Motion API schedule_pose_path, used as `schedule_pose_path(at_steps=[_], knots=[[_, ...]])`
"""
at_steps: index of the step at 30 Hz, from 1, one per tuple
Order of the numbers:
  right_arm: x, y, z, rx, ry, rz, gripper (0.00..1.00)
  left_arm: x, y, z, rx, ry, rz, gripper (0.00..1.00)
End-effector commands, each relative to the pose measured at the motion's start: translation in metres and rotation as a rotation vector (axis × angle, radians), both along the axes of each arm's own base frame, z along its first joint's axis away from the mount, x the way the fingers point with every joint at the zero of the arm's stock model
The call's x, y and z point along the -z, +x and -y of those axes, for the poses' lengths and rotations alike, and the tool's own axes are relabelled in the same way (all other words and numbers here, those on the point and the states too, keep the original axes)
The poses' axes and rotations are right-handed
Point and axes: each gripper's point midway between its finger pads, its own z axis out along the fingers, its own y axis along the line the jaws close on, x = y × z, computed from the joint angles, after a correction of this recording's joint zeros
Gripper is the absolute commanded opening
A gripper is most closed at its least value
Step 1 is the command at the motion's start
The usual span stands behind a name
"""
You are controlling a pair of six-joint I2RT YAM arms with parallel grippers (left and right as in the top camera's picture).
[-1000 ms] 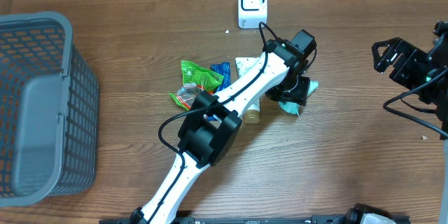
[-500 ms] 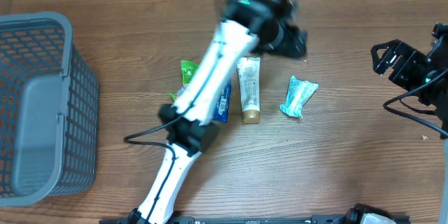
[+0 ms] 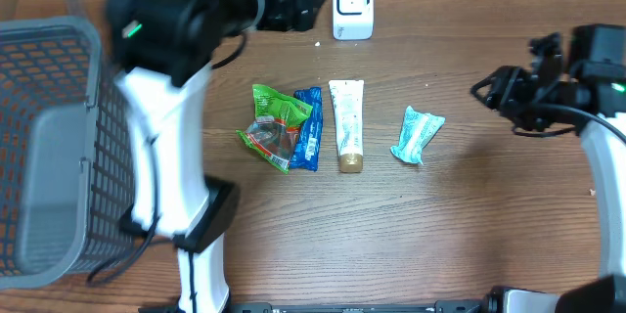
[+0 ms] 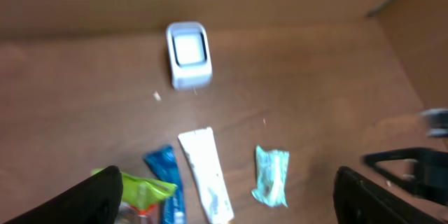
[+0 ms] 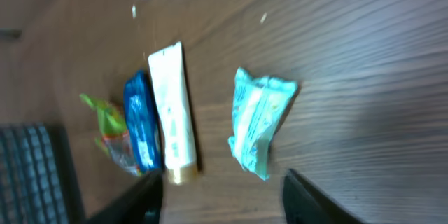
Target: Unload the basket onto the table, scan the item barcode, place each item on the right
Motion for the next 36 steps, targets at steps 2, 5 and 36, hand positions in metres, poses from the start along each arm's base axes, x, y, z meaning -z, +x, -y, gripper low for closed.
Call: schedule_pose_path(at_steps=[2, 5, 36], knots=[[0.021, 0.002, -0.024, -0.089, 0.014, -0.051, 0.4, -0.046, -0.034, -0.037, -0.068, 0.068, 0.152, 1.0], [0.033, 0.006, -0.033, -0.113, 0.016, -0.075, 0.32, -0.044, -0.047, -0.047, -0.094, 0.102, 0.122, 1.0], [0.056, 0.017, -0.052, -0.167, -0.002, -0.091, 0.24, 0.251, -0.101, -0.14, -0.455, 0.282, -0.666, 1.0]])
